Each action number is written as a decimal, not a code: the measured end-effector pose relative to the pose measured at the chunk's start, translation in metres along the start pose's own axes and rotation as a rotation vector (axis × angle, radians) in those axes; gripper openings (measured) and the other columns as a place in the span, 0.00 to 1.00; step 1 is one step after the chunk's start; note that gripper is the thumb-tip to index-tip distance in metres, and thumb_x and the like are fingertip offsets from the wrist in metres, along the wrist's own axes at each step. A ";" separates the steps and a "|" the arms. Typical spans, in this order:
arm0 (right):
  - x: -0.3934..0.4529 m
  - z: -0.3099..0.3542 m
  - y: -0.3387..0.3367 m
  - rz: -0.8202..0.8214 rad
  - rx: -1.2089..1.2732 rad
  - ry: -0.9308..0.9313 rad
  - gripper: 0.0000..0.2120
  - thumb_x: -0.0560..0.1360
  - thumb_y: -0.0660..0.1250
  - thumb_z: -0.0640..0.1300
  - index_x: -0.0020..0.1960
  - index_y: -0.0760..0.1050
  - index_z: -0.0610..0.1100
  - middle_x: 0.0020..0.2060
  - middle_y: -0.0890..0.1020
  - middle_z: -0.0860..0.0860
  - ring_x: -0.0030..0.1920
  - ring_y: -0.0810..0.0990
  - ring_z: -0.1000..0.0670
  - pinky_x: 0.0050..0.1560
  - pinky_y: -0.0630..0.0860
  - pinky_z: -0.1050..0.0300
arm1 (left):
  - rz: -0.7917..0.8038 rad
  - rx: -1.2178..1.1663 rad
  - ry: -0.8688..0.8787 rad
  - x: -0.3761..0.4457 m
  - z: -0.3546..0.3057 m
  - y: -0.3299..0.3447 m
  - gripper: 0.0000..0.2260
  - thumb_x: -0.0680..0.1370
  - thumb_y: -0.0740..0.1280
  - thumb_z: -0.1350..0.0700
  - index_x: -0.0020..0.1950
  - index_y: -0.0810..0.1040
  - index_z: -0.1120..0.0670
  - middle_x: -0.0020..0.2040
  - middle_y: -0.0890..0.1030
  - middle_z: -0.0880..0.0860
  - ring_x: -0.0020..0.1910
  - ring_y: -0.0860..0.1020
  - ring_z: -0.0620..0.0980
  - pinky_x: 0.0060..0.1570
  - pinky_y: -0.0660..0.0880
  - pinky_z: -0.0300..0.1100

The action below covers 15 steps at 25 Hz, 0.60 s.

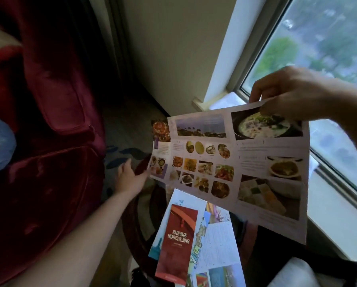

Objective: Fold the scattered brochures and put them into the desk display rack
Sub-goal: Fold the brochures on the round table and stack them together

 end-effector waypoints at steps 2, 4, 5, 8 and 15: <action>-0.016 0.013 -0.030 0.015 0.063 -0.059 0.14 0.73 0.68 0.38 0.42 0.80 0.58 0.35 0.85 0.57 0.34 0.85 0.54 0.32 0.78 0.56 | 0.051 -0.167 -0.052 0.010 -0.012 -0.018 0.39 0.75 0.72 0.44 0.80 0.57 0.48 0.80 0.57 0.55 0.77 0.60 0.58 0.73 0.60 0.55; -0.027 0.025 -0.046 0.046 0.103 -0.092 0.14 0.74 0.68 0.37 0.42 0.81 0.57 0.36 0.86 0.58 0.35 0.86 0.56 0.34 0.80 0.53 | 0.136 -0.305 -0.044 0.008 -0.032 -0.026 0.37 0.73 0.71 0.41 0.79 0.59 0.44 0.78 0.63 0.54 0.73 0.67 0.57 0.69 0.66 0.56; -0.031 0.031 -0.049 0.062 0.107 -0.098 0.13 0.74 0.68 0.37 0.43 0.81 0.55 0.37 0.86 0.56 0.35 0.86 0.56 0.35 0.81 0.51 | 0.187 -0.367 -0.016 0.003 -0.043 -0.027 0.35 0.73 0.71 0.39 0.77 0.62 0.43 0.75 0.68 0.52 0.69 0.71 0.56 0.64 0.70 0.55; -0.041 0.048 -0.049 0.113 0.067 -0.105 0.10 0.73 0.67 0.37 0.44 0.81 0.52 0.38 0.86 0.55 0.37 0.84 0.58 0.39 0.81 0.52 | 0.284 -0.431 0.107 -0.014 -0.074 -0.036 0.38 0.68 0.72 0.36 0.76 0.64 0.39 0.69 0.76 0.48 0.65 0.75 0.55 0.64 0.72 0.56; -0.069 0.072 -0.080 0.108 0.163 -0.182 0.11 0.73 0.68 0.39 0.43 0.81 0.56 0.39 0.87 0.55 0.39 0.86 0.57 0.36 0.80 0.59 | 0.114 -0.592 -0.064 -0.009 -0.050 -0.115 0.25 0.77 0.68 0.47 0.73 0.70 0.49 0.66 0.77 0.56 0.58 0.77 0.56 0.50 0.74 0.49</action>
Point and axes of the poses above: each hand's wrist, its own x-axis towards the middle knuckle, its own y-axis out of the palm, z = x × y, the point moved 4 cm from there along x, towards the middle knuckle
